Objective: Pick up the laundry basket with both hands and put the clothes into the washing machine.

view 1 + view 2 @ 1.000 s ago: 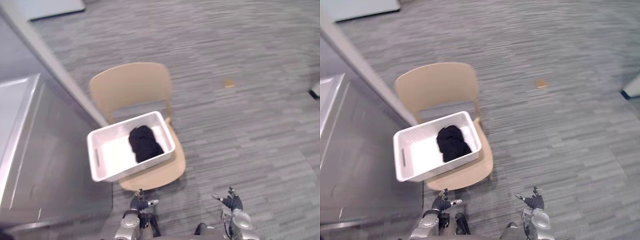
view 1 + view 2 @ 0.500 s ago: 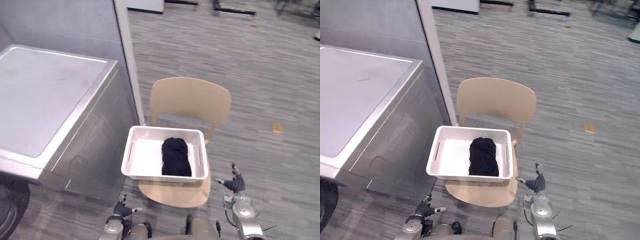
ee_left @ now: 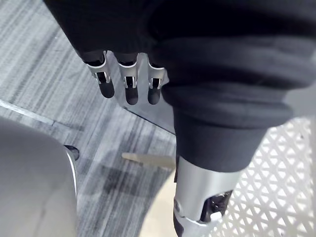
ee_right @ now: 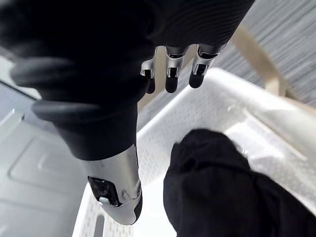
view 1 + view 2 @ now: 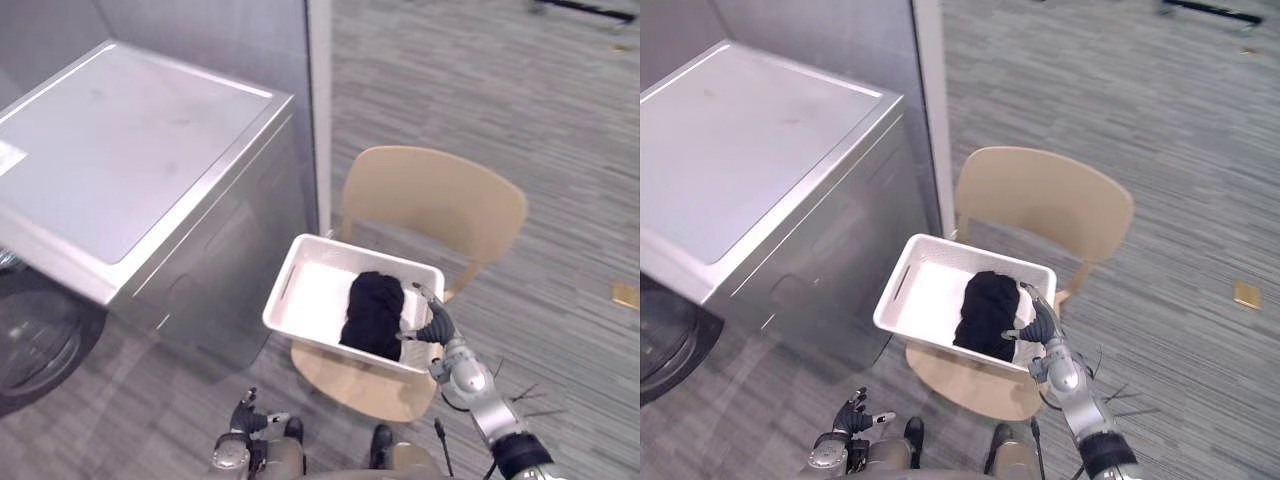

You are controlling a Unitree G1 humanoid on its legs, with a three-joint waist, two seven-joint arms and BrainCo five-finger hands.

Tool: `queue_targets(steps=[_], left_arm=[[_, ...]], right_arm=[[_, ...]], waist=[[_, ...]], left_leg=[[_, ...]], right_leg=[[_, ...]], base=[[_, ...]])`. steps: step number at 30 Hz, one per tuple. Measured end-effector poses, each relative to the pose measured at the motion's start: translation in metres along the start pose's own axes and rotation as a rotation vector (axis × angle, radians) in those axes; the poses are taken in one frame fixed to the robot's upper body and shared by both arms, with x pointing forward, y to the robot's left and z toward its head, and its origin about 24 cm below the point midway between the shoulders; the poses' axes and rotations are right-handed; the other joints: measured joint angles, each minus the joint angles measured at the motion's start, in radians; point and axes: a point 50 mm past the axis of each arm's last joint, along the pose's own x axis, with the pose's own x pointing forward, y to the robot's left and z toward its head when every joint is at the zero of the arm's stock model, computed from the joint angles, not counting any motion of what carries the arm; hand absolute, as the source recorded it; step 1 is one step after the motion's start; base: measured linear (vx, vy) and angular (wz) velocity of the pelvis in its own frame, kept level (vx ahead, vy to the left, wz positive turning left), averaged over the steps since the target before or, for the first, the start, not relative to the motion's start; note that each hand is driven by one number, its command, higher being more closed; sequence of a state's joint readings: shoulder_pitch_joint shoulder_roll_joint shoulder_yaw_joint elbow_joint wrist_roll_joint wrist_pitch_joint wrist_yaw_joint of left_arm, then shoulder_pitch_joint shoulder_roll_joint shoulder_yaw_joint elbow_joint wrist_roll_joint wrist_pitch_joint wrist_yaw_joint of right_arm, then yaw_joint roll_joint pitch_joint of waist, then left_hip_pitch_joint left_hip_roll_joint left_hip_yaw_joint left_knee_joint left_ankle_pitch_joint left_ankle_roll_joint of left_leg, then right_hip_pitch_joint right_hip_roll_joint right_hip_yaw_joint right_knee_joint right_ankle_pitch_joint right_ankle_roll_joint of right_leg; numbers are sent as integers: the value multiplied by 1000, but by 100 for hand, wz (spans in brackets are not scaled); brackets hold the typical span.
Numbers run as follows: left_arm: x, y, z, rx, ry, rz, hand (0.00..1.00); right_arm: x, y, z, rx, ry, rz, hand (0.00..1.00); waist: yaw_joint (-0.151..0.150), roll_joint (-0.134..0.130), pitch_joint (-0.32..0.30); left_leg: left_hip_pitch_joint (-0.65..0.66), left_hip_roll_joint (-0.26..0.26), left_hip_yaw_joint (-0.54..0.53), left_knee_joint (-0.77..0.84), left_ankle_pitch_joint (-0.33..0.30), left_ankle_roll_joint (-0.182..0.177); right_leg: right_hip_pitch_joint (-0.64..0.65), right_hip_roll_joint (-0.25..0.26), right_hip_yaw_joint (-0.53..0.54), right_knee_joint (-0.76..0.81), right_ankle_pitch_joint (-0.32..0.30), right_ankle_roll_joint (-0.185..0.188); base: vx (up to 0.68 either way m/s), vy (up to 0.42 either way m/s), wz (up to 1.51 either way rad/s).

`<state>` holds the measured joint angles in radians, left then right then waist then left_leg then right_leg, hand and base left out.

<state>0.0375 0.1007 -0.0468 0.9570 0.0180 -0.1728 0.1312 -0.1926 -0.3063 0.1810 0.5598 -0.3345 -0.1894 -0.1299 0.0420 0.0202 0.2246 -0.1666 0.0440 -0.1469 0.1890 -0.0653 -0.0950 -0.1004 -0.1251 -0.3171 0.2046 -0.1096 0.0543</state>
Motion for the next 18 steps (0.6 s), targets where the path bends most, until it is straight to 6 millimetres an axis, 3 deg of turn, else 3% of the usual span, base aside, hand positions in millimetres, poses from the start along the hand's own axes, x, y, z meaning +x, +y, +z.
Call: queue_targets(steps=[4, 5, 7, 10, 14, 15, 18], left_arm=[[11, 5, 28, 9, -81, 9, 0], [13, 7, 36, 12, -102, 14, 0], [15, 10, 44, 6, -127, 26, 0], [19, 11, 60, -24, -173, 45, 0], [24, 3, 90, -74, -260, 38, 0], [24, -1, 98, -101, -284, 31, 0], [23, -10, 114, -135, -338, 9, 0]], right_arm=[[43, -41, 24, -139, -38, -45, 0], [56, -59, 36, -174, -51, -92, 0], [70, -78, 52, -220, -50, -142, 0], [78, -99, 55, -273, -4, -182, 0], [86, -118, 66, -326, 19, -249, 0], [88, -124, 73, -352, 9, -271, 100], [90, -133, 85, -369, -19, -310, 100]], waist=[[46, 40, 107], [57, 54, 144], [61, 61, 179], [89, 68, 194], [104, 79, 200], [104, 79, 200], [101, 80, 201]], left_leg=[[-118, -6, -63, -10, 64, -7], [-146, -6, -71, -35, 87, -4], [-180, -10, -72, -70, 122, -4], [-228, -13, -71, -109, 165, -6], [-299, -22, -85, -177, 223, -6], [-318, -27, -87, -194, 236, -6], [-344, -31, -81, -220, 260, -12]], right_leg=[[-101, -7, -61, 33, 13, -20], [-146, -14, -69, 64, 12, -24], [-210, -29, -69, 104, 11, -28], [-290, -44, -67, 140, 15, -34], [-414, -72, -72, 206, 8, -40], [-449, -85, -73, 230, 1, -40], [-499, -106, -76, 274, -16, -39]], base=[[-215, -19, 51], [-226, -12, 27], [-243, 0, 17], [-176, 11, 6], [-125, -13, 13], [-80, -35, 16], [-51, -57, 14]])
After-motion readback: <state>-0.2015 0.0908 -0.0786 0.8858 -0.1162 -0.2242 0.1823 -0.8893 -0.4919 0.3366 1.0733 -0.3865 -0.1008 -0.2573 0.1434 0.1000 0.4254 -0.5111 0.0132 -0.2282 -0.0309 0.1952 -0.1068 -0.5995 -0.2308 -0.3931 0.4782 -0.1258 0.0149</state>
